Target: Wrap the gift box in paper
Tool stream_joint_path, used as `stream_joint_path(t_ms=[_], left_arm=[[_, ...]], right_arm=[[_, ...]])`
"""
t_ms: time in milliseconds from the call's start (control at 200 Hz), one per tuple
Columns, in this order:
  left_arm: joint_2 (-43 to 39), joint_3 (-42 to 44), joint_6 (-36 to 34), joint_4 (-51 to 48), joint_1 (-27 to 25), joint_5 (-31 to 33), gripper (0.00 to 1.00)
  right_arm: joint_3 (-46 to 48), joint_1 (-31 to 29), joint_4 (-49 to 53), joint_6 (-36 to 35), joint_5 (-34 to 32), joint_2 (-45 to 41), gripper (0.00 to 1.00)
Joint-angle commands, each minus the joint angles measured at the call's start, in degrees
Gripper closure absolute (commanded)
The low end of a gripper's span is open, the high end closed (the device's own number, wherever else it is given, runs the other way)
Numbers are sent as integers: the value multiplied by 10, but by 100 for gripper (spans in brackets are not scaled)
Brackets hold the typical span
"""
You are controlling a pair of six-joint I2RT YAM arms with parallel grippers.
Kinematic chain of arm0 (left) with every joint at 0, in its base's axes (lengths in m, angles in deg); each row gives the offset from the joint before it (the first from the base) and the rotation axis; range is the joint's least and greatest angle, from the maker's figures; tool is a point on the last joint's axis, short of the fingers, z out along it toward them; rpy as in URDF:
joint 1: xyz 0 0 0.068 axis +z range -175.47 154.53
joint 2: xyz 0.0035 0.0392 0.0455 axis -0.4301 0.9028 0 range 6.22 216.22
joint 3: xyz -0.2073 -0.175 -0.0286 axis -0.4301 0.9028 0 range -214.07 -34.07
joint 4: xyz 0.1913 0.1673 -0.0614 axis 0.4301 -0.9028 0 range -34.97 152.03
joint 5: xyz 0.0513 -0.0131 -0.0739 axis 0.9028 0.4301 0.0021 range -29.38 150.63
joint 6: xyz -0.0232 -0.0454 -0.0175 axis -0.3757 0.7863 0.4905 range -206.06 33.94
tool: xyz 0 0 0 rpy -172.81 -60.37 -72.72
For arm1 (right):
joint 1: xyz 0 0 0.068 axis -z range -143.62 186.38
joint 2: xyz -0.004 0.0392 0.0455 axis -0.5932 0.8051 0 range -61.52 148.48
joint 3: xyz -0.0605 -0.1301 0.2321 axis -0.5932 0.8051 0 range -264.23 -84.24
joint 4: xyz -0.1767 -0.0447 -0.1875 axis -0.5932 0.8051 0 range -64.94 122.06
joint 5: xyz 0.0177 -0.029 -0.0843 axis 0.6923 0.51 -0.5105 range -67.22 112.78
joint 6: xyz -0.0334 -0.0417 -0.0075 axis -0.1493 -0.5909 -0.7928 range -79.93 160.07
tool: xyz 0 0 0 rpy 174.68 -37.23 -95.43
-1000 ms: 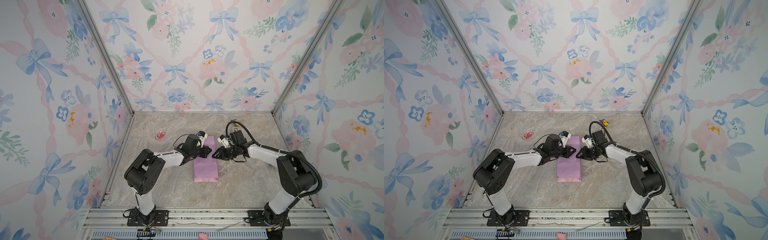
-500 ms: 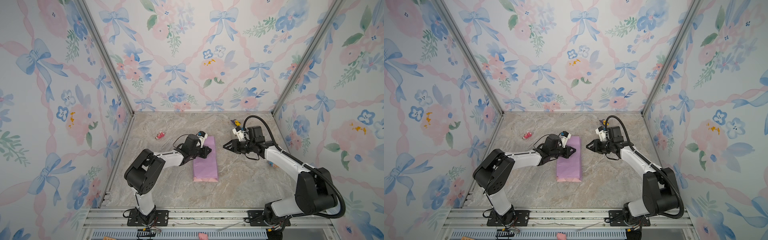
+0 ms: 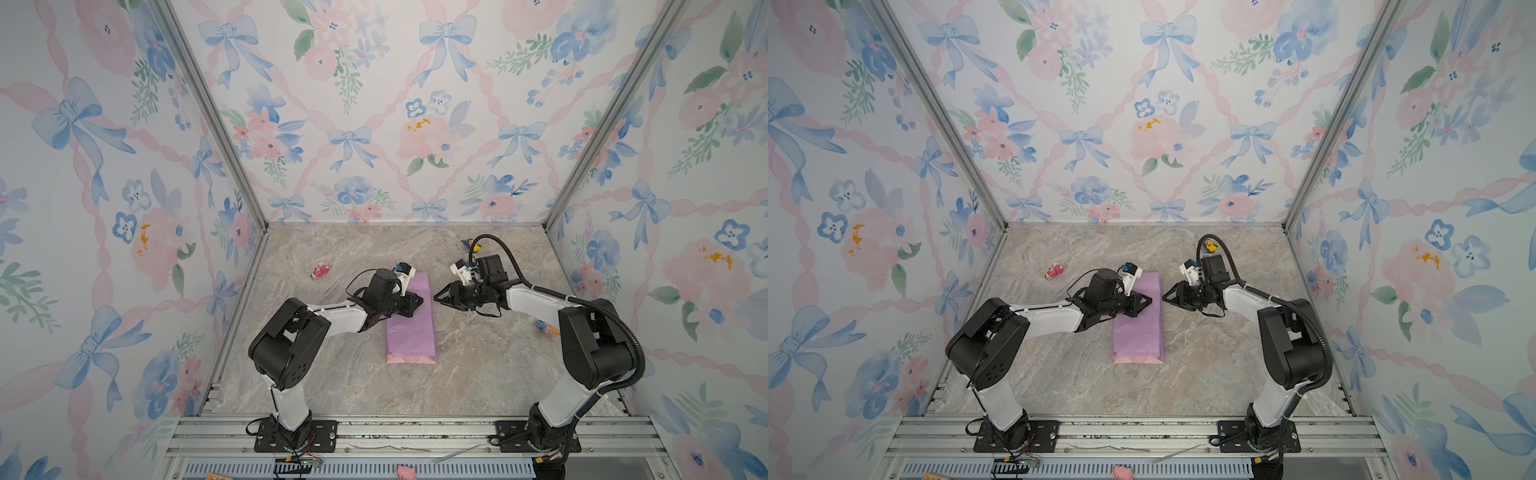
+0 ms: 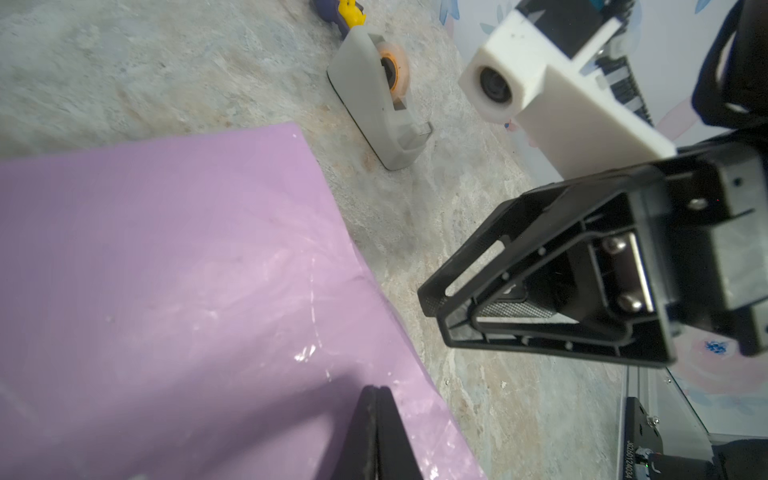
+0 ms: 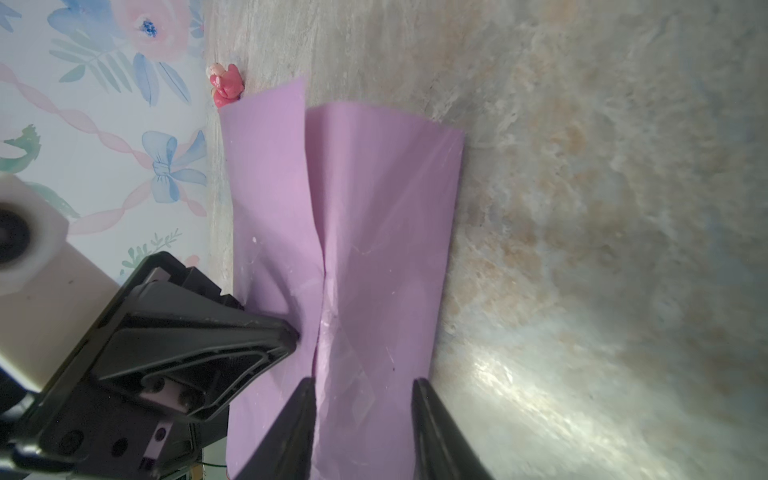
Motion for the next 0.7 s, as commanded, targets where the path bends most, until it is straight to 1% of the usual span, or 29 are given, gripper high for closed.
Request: stream_joint_path(t_ms=[0,75,140,305,470,695], left_arm=[[37,27,-14,-130,5,21,93],[35,27,-12,-130,4,23,93],[35,27,-13,-130,6,23,93],[35,27,-15,-129,6,23,93],[35,27,-15,-127,6,22,93],[35,32,-12,-121,5,20,93]], right_arm=[[-41,-21,32,-36,-20,2,54],[-61,-37,90,-74,-83,-8,53],[-71,-48,115,-89,-130,-18,53],[-99,-77,164,-114,-218,-25,55],[-124,-94,179,-126,-244,-9,60],[-151,-105,182,-128,-244,9,63]])
